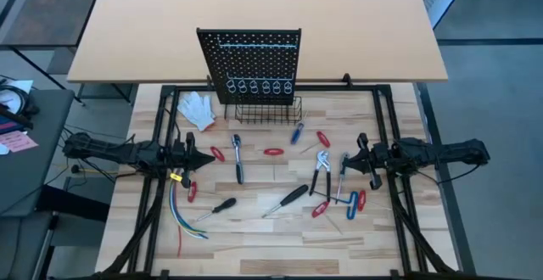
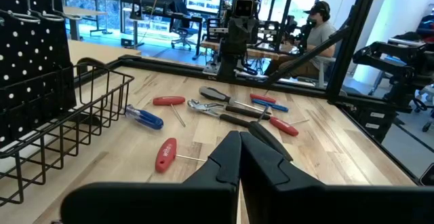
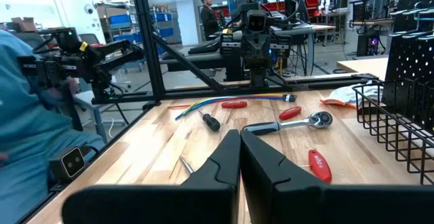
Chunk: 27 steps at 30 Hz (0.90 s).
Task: Hang tools onto peg board
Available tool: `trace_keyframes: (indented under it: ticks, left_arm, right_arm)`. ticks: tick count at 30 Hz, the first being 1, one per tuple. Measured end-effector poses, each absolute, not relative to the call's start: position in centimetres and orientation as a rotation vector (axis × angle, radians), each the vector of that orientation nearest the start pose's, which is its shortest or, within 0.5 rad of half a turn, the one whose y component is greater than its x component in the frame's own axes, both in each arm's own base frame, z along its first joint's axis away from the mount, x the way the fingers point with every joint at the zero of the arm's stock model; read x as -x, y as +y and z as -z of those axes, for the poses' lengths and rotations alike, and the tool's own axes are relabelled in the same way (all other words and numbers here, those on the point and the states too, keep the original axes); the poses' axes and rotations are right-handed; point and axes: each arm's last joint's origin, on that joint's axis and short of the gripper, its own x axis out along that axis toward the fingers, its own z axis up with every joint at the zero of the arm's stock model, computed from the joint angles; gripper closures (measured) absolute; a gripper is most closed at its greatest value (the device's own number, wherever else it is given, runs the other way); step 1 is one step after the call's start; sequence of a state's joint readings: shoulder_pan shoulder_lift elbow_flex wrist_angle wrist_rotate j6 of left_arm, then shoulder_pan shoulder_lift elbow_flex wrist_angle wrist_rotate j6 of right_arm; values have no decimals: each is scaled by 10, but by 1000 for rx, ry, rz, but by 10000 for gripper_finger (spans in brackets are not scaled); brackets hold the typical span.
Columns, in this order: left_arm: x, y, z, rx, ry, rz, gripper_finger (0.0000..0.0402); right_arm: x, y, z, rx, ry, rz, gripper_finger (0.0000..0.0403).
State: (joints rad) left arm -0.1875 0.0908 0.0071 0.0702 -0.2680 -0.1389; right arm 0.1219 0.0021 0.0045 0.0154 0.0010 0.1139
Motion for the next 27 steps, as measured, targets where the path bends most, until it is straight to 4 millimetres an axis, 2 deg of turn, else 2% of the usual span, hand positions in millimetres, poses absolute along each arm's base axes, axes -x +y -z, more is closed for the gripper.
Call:
trace_keyframes:
  ticks: [13,21,27]
  left_arm:
    - [-102,-11,-165,125,8,-86,402]
    - [-102,-11,-172,231,-68,-86,402]
    - [-109,-9,-163,199,45,-230,383]
  right_arm:
    - [-97,12,-166,-115,-11,-121,385]
    - [-97,12,-166,-115,-11,-122,385]
    - [-97,12,-166,-115,-11,-122,385]
